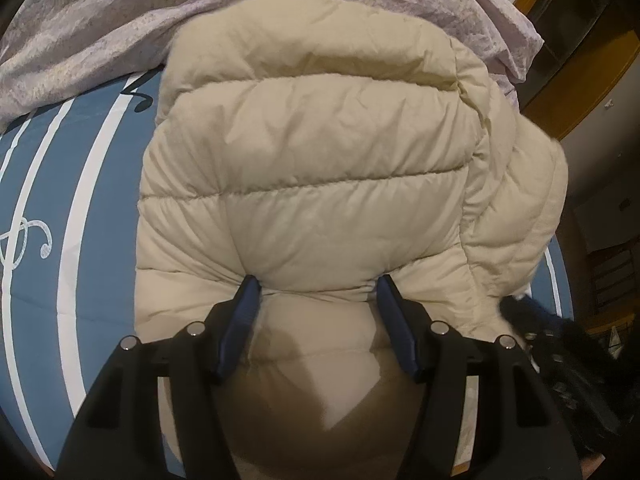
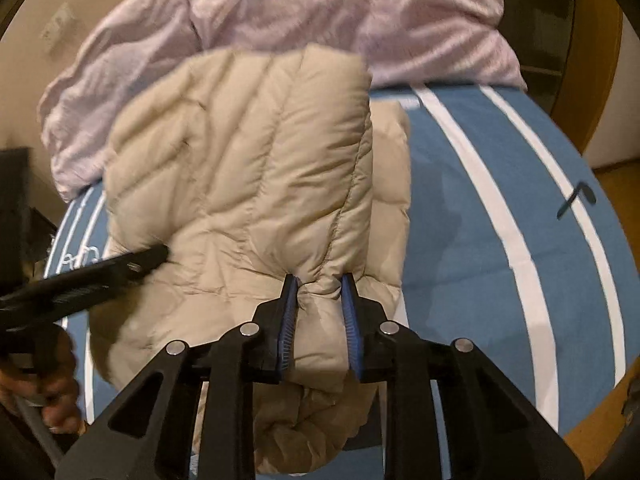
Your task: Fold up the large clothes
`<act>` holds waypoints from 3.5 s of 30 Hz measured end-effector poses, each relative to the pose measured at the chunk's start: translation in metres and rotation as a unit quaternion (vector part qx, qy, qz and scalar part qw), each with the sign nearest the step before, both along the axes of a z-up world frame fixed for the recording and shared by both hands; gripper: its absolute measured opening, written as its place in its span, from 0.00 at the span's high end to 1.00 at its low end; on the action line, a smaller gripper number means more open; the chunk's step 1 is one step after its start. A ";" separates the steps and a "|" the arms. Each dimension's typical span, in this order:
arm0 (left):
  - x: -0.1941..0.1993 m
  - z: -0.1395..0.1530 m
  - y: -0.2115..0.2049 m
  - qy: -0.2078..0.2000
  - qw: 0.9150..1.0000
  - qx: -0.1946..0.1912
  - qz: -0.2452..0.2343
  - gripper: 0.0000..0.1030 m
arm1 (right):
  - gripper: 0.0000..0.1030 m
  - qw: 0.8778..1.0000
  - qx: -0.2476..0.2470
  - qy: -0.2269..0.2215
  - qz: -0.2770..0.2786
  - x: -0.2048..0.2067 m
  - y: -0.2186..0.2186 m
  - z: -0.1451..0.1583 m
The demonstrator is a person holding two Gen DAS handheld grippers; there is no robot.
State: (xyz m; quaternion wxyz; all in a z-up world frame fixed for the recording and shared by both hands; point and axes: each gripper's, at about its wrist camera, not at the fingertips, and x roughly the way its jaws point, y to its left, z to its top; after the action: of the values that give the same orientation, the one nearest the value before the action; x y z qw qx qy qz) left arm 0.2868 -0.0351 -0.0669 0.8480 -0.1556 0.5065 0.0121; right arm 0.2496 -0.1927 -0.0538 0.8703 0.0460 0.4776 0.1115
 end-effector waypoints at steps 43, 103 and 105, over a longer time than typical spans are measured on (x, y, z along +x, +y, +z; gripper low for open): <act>0.060 -0.008 0.038 0.008 0.993 0.113 0.016 0.41 | 0.74 0.999 -0.012 0.003 -0.042 0.016 -0.009 0.002; 0.064 -0.030 0.044 -0.057 0.992 0.105 0.033 0.22 | 0.72 0.989 -0.081 -0.103 -0.068 0.067 0.034 -0.040; 0.063 -0.032 0.045 -0.061 0.992 0.103 0.034 0.21 | 0.72 0.988 -0.088 -0.110 -0.069 0.066 0.036 -0.041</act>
State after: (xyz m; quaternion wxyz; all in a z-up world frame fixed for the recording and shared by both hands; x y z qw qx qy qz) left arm 0.3502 0.0097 -0.0991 0.8877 -0.0852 0.4446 0.0835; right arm 0.3159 -0.1567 -0.0949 0.9236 -0.0106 0.3831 0.0132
